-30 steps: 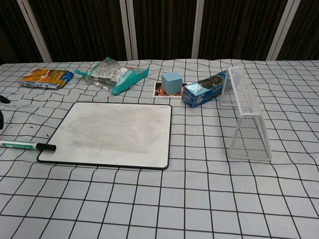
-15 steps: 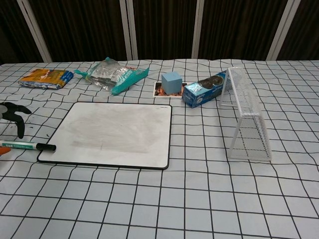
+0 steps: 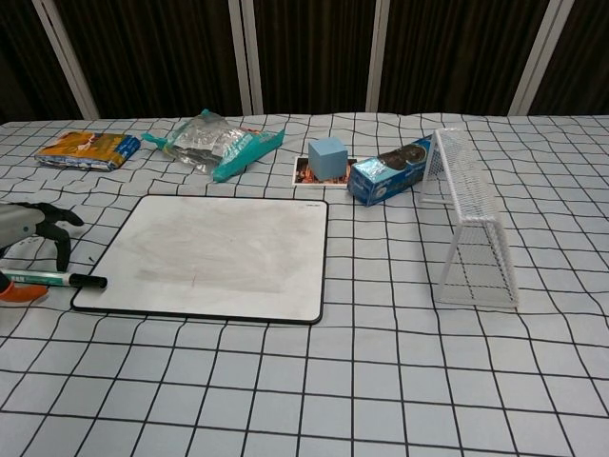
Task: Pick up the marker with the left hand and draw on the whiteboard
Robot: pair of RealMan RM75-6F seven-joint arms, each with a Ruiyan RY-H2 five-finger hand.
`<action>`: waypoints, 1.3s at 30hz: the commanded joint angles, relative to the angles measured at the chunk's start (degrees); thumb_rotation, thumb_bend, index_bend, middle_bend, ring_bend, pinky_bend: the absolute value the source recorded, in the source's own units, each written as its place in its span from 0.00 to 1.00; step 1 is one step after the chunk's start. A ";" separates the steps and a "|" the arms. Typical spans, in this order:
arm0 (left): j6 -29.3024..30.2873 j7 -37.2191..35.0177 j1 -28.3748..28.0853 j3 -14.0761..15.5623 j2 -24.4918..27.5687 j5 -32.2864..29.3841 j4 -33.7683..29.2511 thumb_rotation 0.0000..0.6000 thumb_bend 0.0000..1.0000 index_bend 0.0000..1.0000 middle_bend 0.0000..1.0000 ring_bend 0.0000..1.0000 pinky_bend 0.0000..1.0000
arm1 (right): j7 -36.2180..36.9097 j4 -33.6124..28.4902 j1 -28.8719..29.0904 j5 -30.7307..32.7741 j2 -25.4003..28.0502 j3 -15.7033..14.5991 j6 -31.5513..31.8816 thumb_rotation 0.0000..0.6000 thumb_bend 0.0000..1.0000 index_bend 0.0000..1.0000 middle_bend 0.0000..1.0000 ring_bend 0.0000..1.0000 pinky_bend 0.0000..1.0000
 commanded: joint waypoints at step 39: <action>3.98 -42.04 -5.14 -15.61 -7.37 -0.19 -6.47 1.00 0.50 0.69 0.22 0.04 0.09 | 1.70 -0.71 0.28 0.99 0.38 0.23 -1.24 1.00 0.30 0.00 0.00 0.00 0.00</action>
